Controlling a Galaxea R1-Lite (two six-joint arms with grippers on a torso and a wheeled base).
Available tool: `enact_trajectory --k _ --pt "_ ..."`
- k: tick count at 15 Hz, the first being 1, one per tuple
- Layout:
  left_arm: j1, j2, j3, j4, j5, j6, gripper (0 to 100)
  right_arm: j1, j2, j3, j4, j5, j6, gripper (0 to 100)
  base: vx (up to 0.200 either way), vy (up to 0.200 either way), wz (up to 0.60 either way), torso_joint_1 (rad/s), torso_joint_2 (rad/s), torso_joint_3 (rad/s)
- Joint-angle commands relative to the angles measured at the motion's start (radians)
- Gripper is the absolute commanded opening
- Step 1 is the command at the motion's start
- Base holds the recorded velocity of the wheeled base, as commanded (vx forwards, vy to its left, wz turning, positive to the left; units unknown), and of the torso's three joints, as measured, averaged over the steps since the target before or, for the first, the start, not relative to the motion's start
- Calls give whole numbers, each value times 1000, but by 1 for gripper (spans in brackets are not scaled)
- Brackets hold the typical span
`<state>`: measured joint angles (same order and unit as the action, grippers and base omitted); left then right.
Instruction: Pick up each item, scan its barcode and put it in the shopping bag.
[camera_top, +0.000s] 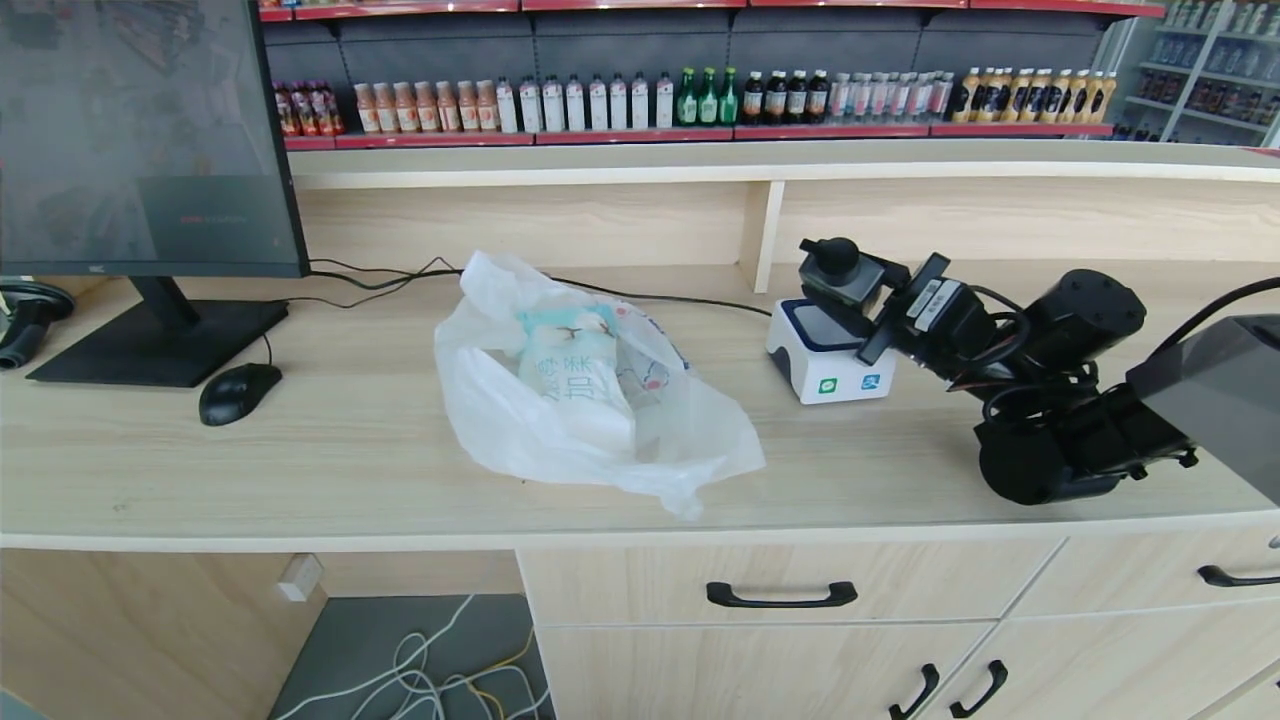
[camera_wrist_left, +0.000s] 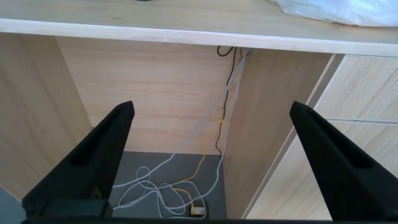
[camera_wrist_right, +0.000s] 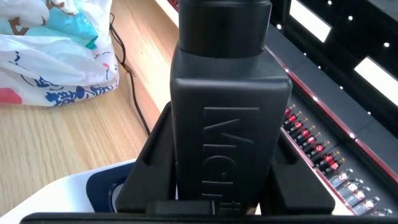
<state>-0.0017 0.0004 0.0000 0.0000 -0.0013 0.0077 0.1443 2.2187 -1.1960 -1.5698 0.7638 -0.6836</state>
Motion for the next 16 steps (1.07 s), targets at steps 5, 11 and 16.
enact_trajectory --k 5,11,16 --pt "0 0 0 0 0 0 100 -14 -2 4 -1 -1 3 0 0 0 0 0 0 0" --pt "0 0 0 2 0 2 100 -11 -56 64 -1 -15 59 0 0 0 0 0 0 0" --pt "0 0 0 2 0 0 100 8 -223 239 -1 -212 220 0 0 0 0 0 0 0"
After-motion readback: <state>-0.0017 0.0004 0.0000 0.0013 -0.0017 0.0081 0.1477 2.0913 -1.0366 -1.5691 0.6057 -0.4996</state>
